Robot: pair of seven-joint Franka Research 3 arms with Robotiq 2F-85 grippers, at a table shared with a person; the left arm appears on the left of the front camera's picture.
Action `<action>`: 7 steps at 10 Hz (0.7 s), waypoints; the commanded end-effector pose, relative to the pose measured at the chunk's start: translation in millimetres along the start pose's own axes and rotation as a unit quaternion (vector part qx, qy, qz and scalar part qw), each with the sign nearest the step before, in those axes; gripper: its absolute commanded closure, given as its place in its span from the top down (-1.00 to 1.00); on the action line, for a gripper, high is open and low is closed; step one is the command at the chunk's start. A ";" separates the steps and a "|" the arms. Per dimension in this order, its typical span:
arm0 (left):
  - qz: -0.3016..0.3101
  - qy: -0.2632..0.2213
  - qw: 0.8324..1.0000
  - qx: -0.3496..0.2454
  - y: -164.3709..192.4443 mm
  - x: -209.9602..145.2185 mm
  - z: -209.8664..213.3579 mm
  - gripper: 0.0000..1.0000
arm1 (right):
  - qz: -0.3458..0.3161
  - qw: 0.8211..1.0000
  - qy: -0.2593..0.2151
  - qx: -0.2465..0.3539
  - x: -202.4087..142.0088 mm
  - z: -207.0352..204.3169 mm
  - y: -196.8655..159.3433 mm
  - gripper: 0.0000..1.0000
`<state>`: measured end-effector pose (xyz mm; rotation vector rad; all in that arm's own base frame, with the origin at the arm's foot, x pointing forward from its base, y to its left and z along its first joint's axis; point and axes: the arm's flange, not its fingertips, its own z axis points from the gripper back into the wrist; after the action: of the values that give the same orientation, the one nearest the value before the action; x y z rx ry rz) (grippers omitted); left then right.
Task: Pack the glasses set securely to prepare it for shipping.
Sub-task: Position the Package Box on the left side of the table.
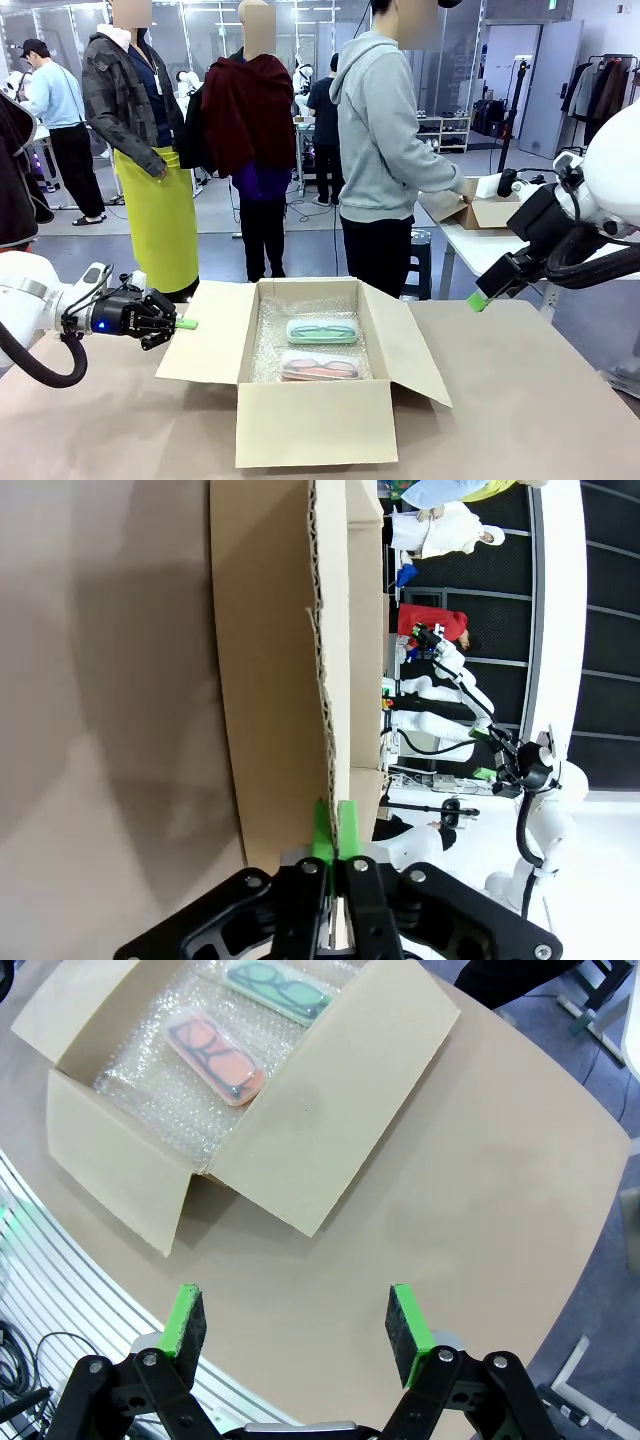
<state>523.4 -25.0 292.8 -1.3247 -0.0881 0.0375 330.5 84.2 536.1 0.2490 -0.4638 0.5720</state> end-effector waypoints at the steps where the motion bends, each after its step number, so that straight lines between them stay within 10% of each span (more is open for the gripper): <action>1: 0.000 0.000 1.000 -0.008 1.0 -3.3 0.6 -1.00 | -0.001 1.000 -0.003 -0.003 3.4 1.1 -0.9 0.81; 7: 0.000 0.000 1.000 0.000 0.2 0.0 0.0 -0.96 | -0.001 1.000 -0.003 -0.003 3.4 1.1 -0.9 0.81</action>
<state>523.4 -24.9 292.6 -1.3238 -0.0884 0.0380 330.5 84.2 536.1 0.2488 -0.4638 0.5720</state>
